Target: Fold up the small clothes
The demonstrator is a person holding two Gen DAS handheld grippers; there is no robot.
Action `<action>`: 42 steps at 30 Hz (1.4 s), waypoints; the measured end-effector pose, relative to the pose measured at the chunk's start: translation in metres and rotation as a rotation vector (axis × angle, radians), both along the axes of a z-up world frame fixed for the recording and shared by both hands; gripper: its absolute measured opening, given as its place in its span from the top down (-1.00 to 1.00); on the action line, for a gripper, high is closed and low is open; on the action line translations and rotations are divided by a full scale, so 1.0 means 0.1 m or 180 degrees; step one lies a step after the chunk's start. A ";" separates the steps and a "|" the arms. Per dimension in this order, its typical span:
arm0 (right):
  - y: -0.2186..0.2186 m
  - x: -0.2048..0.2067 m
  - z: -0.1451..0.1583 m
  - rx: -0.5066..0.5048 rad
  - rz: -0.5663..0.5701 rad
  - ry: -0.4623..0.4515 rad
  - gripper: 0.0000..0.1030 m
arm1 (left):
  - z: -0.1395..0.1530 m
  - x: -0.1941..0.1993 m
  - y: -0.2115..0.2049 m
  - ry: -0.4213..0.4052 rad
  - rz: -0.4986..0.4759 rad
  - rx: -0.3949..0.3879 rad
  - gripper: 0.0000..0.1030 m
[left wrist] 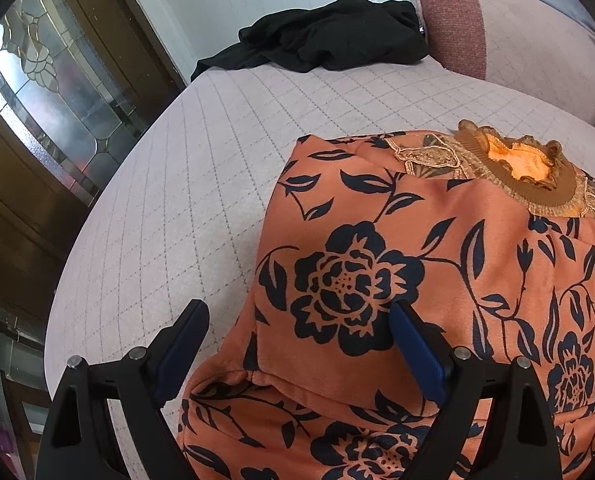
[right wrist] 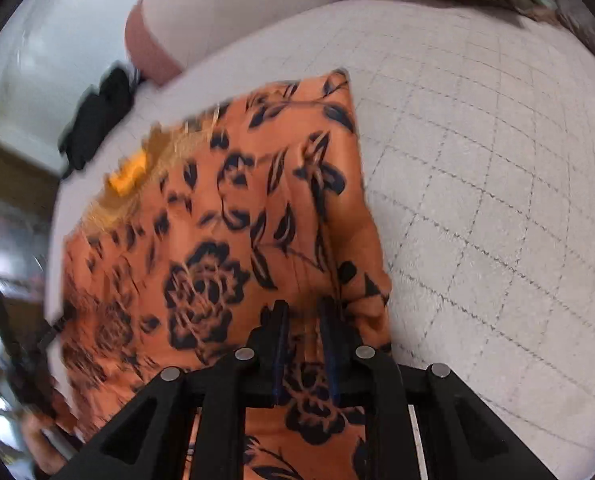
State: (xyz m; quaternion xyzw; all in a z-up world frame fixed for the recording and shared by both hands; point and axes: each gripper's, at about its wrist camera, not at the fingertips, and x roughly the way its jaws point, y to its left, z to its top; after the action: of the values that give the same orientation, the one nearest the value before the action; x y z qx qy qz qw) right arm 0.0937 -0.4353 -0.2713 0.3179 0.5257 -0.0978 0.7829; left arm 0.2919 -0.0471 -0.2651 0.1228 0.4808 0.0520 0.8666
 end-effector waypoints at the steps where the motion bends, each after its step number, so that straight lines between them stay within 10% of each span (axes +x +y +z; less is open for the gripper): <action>1: -0.02 0.00 0.05 0.0039 -0.0013 -0.0034 0.63 | 0.01 0.00 0.00 -0.0020 -0.0008 0.0002 -0.79; 7: -0.10 0.16 0.28 -0.0034 -0.0173 -0.0678 0.60 | 0.05 -0.11 -0.15 -0.0132 -0.0229 0.0006 -0.79; 12: -0.15 0.52 -0.13 -0.0166 -0.0243 -0.0547 0.37 | -0.17 -0.09 -0.31 0.0081 -0.0451 0.0133 -0.88; 20: -0.10 0.44 0.11 -0.0018 -0.0264 -0.0771 0.23 | 0.03 -0.17 -0.21 -0.0109 -0.0298 0.0020 -0.93; 23: 0.03 0.25 0.21 0.0100 -0.0185 -0.0855 -0.13 | 0.09 -0.29 -0.18 -0.0179 -0.0272 0.0012 -0.93; 29: 0.46 0.03 0.14 -0.0010 0.0045 -0.0630 -0.06 | -0.24 -0.37 -0.23 0.0150 -0.0306 -0.0017 -0.94; 34: 0.66 -0.04 0.03 -0.0405 0.0166 -0.0304 0.32 | -0.20 -0.62 -0.21 -0.0097 -0.0300 -0.0038 -0.96; 42: 0.76 -1.12 0.60 -0.0446 0.0228 -0.0873 0.28 | -0.02 -1.54 -0.21 -0.0440 -0.0576 -0.0205 -0.96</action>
State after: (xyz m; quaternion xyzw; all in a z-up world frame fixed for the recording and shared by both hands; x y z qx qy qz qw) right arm -0.0186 -0.3591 -0.2109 0.2538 0.4168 -0.0619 0.8707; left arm 0.1378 -0.0680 -0.2675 0.1339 0.4083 -0.0336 0.9024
